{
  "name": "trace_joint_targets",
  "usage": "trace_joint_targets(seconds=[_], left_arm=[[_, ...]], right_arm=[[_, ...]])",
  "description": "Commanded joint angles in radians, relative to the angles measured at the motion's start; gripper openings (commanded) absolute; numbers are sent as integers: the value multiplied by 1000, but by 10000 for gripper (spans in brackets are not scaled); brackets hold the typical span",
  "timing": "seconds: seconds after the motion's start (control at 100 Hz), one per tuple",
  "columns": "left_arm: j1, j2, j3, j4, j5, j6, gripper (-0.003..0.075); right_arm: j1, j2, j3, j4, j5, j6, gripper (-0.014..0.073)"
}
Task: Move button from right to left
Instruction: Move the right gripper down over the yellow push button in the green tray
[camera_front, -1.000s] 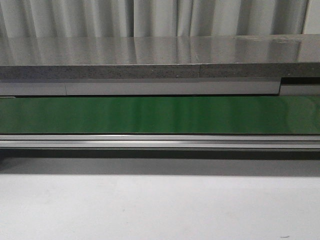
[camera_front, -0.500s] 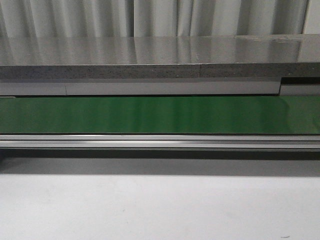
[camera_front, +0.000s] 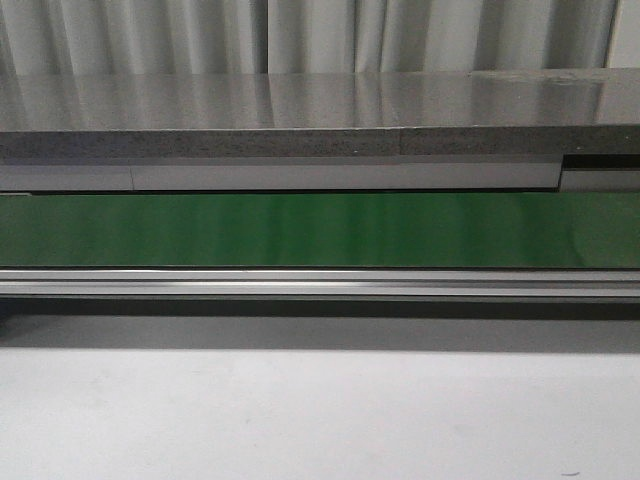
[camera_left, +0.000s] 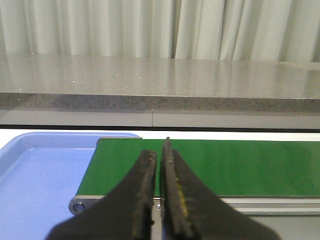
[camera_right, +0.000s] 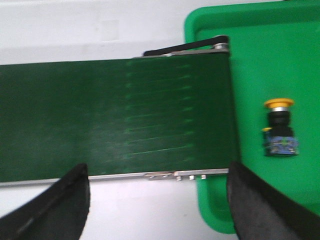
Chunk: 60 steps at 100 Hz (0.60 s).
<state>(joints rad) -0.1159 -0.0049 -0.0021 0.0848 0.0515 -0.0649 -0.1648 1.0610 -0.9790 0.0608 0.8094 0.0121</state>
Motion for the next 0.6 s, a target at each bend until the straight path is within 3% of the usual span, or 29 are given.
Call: trace_joint_targets(seconds=[0.0, 0.14, 0.42, 0.59], left_arm=[[1, -35, 41, -8, -82, -9, 5], [1, -35, 41, -8, -82, -9, 5], [1, -35, 41, -8, -82, -9, 5], [1, -35, 41, -8, -82, -9, 5]], right_arm=[[-75, 42, -68, -19, -32, -57, 533], [-167, 132, -81, 1, -65, -175, 533], [-260, 326, -81, 9, -229, -275, 533], [-310, 431, -121, 11, -219, -322, 533]])
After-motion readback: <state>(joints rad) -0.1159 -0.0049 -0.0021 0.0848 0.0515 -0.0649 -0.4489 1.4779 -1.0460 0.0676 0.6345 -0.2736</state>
